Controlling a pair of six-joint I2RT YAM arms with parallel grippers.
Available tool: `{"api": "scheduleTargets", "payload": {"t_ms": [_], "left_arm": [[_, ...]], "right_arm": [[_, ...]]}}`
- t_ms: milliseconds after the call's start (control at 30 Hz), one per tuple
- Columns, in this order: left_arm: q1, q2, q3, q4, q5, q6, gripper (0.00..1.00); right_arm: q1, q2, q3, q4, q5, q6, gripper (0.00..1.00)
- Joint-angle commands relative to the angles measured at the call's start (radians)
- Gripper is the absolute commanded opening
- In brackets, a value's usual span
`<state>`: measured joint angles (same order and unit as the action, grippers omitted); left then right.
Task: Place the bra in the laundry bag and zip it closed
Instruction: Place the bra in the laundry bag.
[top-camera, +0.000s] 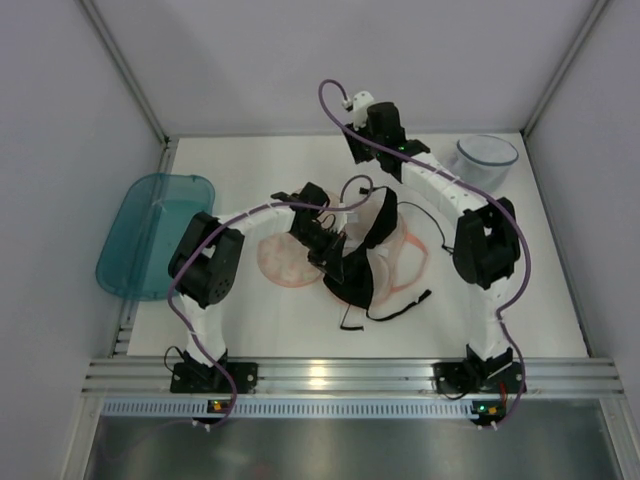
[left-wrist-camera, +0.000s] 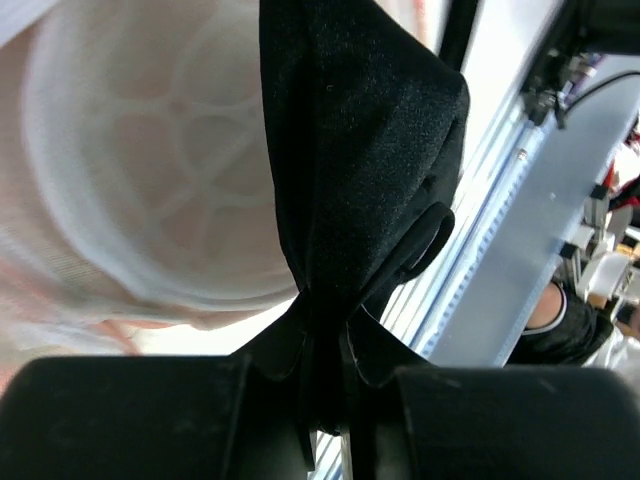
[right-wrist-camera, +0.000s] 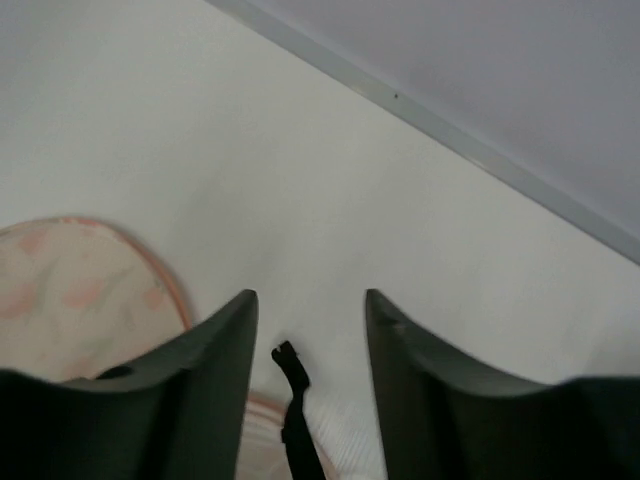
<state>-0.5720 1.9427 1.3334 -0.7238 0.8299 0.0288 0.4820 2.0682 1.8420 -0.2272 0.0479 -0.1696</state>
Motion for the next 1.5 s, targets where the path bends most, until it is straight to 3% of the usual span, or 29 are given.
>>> {"api": "scheduleTargets", "payload": {"t_ms": [0, 33, 67, 133, 267, 433, 567, 767, 1000, 1167, 1233, 1400, 1467], "left_arm": [[0.017, -0.034, -0.033, 0.104, -0.047, -0.067, 0.14], [0.018, -0.034, -0.036, 0.106, -0.064, -0.069, 0.17], [0.017, -0.034, -0.036, 0.104, -0.075, -0.078, 0.18], [0.02, -0.027, -0.04, 0.106, -0.078, -0.092, 0.2], [0.02, -0.016, -0.037, 0.104, -0.086, -0.105, 0.34], [0.018, -0.068, -0.036, 0.104, -0.1, -0.072, 0.58], [0.017, -0.155, -0.051, 0.103, -0.115, -0.043, 0.6], [-0.015, -0.222, -0.06, 0.103, -0.242, 0.028, 0.59], [-0.04, -0.226, -0.124, 0.058, -0.39, 0.017, 0.54], [-0.052, -0.22, -0.166, 0.063, -0.425, -0.012, 0.49], [-0.055, -0.202, -0.162, 0.063, -0.408, -0.024, 0.45], [-0.069, -0.157, -0.109, 0.063, -0.335, -0.026, 0.23], [-0.078, -0.133, -0.071, 0.061, -0.302, -0.026, 0.18]], "right_arm": [[-0.005, -0.048, 0.071, -0.008, -0.028, 0.042, 0.55], [-0.019, -0.059, 0.075, -0.009, -0.042, 0.057, 0.64], [-0.026, -0.069, 0.079, -0.014, -0.068, 0.065, 0.8], [-0.054, -0.108, 0.095, -0.035, -0.092, 0.073, 0.84], [-0.126, -0.192, 0.094, -0.098, -0.176, 0.071, 0.99], [-0.264, -0.272, 0.056, -0.256, -0.371, 0.022, 1.0], [-0.359, -0.286, -0.001, -0.4, -0.531, -0.005, 0.88], [-0.413, -0.266, -0.156, -0.411, -0.7, 0.015, 0.66], [-0.392, -0.255, -0.22, -0.455, -0.807, 0.044, 0.58], [-0.336, -0.332, -0.38, -0.416, -0.79, 0.051, 0.57], [-0.321, -0.344, -0.444, -0.38, -0.74, 0.07, 0.55], [-0.321, -0.329, -0.538, -0.345, -0.675, 0.088, 0.4], [-0.318, -0.327, -0.558, -0.333, -0.662, 0.102, 0.34]]}}
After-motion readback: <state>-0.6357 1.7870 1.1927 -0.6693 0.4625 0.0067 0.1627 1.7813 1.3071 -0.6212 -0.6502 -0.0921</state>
